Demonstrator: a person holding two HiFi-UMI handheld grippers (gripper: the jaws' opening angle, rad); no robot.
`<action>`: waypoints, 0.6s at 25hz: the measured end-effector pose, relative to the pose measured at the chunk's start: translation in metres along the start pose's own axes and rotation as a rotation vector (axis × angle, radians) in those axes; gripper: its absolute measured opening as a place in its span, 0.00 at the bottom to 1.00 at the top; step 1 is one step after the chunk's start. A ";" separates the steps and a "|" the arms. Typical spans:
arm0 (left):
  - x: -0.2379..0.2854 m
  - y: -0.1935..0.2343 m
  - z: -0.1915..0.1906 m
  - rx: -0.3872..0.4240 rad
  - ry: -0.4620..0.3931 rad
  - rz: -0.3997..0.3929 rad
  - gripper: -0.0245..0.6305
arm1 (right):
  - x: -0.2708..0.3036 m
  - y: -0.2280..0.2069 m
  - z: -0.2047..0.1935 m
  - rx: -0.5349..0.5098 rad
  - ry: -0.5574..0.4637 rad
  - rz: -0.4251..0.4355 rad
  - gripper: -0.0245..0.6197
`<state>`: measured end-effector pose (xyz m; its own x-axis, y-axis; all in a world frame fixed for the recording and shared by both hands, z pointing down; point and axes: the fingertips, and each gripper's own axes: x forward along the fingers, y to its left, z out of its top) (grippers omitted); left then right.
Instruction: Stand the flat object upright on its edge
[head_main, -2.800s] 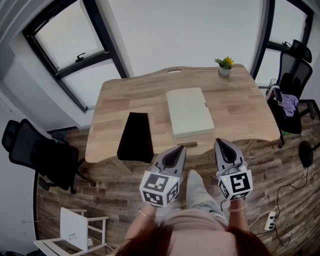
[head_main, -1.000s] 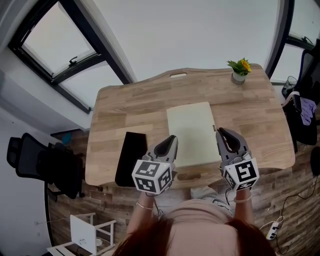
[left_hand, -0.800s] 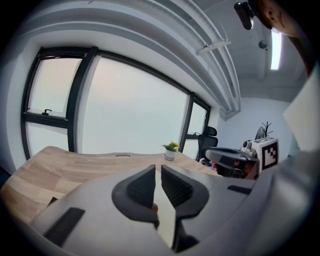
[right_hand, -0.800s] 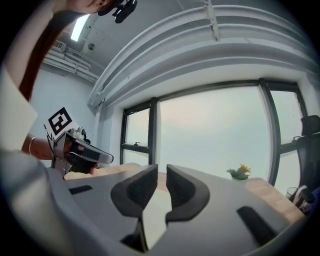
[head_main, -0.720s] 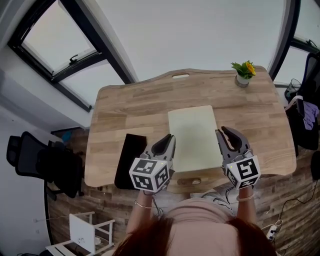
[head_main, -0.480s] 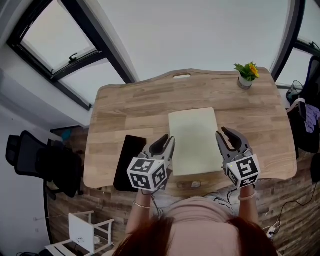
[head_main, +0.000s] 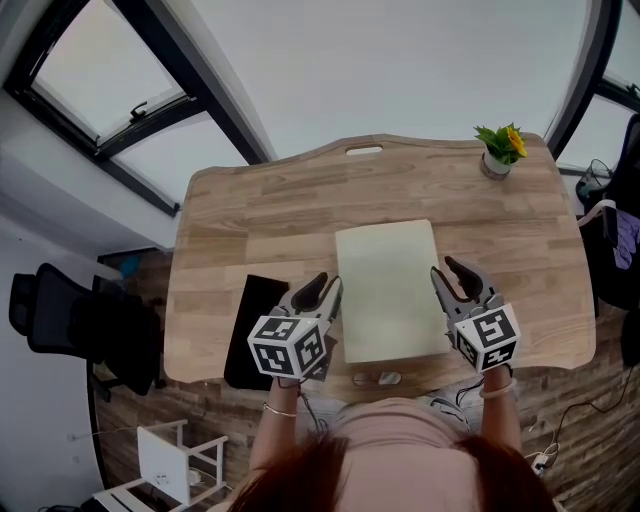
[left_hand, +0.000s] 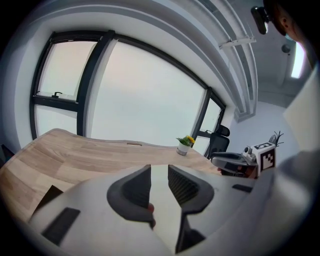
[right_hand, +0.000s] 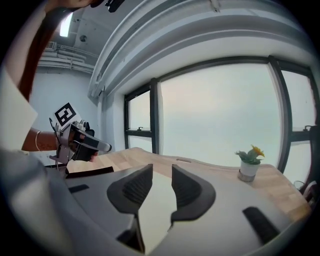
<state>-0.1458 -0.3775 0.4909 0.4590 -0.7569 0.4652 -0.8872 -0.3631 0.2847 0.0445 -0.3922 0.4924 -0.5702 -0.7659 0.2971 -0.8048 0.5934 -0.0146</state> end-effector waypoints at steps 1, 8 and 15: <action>0.004 0.004 -0.002 -0.013 0.006 0.002 0.19 | 0.003 -0.002 -0.004 0.008 0.011 0.002 0.20; 0.030 0.018 -0.021 -0.087 0.076 -0.024 0.22 | 0.022 -0.016 -0.030 0.102 0.058 0.029 0.25; 0.052 0.037 -0.042 -0.174 0.129 -0.032 0.25 | 0.044 -0.024 -0.058 0.176 0.115 0.049 0.28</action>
<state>-0.1529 -0.4079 0.5607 0.4993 -0.6664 0.5538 -0.8556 -0.2782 0.4366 0.0485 -0.4263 0.5615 -0.5945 -0.6981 0.3991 -0.7990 0.5689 -0.1949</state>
